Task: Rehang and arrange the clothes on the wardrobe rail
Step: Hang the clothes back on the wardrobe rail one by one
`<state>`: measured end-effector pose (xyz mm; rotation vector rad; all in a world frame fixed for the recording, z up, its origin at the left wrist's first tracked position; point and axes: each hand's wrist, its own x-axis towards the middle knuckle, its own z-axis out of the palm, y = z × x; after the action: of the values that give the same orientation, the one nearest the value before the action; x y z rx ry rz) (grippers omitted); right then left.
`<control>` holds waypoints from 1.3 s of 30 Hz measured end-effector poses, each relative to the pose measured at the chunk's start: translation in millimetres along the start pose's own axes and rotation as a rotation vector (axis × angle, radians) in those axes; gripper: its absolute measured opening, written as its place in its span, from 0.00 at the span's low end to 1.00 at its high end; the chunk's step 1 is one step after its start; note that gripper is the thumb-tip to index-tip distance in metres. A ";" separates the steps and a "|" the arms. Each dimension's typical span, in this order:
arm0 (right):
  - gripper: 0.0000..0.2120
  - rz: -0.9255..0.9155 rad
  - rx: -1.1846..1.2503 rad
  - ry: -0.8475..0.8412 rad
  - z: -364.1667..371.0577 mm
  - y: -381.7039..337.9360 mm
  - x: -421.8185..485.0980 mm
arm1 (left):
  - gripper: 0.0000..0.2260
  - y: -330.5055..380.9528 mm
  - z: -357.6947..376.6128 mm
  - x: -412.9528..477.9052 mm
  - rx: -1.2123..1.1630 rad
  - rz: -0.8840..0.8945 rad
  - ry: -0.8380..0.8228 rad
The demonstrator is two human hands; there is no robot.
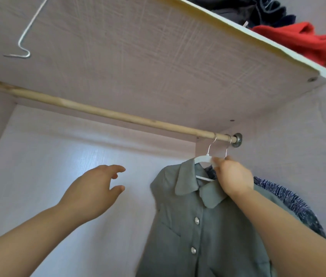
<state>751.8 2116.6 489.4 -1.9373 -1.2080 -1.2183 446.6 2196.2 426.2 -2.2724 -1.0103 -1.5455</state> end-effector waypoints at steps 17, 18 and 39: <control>0.19 -0.201 0.424 -0.113 65.6 -107.7 -204.7 | 0.21 -39.0 26.3 -141.6 0.011 -0.150 -0.361; 0.19 -0.222 0.463 -0.172 70.9 -119.0 -229.3 | 0.21 -44.0 28.7 -161.3 0.022 -0.168 -0.400; 0.20 -0.909 1.013 -1.164 67.2 -288.7 -607.2 | 0.21 -46.2 -87.3 -602.2 0.398 -1.332 -0.756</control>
<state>407.6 2057.1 -88.9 -1.1401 -2.7029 0.5145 223.9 1933.2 -77.4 -1.8203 -3.0575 -0.4013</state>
